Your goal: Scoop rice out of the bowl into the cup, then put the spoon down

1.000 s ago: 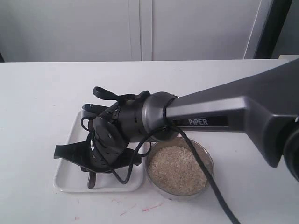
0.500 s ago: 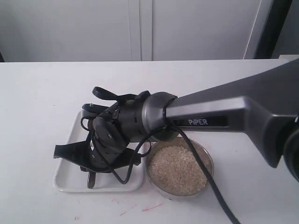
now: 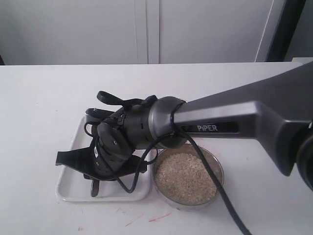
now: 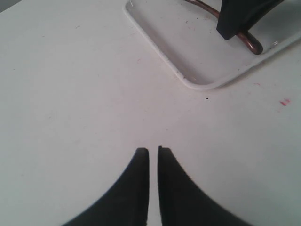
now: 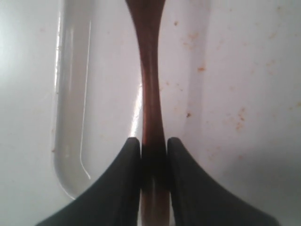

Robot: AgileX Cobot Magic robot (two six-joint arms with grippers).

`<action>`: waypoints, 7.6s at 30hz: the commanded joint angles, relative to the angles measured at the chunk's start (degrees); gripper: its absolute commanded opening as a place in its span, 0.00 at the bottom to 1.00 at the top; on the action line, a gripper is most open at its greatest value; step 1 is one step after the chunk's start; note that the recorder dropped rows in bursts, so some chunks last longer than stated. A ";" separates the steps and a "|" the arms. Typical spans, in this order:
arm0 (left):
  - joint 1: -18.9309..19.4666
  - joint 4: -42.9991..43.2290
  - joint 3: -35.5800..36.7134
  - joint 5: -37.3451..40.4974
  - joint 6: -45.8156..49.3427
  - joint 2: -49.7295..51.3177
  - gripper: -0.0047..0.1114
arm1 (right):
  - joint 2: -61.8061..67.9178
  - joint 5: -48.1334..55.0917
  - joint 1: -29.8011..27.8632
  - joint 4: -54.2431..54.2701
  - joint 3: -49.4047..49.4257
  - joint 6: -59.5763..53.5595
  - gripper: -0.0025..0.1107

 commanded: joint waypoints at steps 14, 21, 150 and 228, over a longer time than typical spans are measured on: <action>-0.11 -0.03 0.53 1.91 -0.33 -0.17 0.16 | 0.00 -0.62 0.22 -0.81 -0.13 0.17 0.33; -0.11 -0.03 0.53 1.91 -0.33 -0.17 0.16 | -0.25 -0.89 0.22 -0.45 -0.13 0.22 0.36; 0.00 0.13 0.53 1.88 -0.33 -0.17 0.16 | -119.51 -22.15 2.61 -0.81 75.13 -39.17 0.02; 0.00 0.13 0.53 1.88 -0.33 -0.17 0.16 | -119.51 -17.31 -36.44 -0.81 79.21 -39.83 0.02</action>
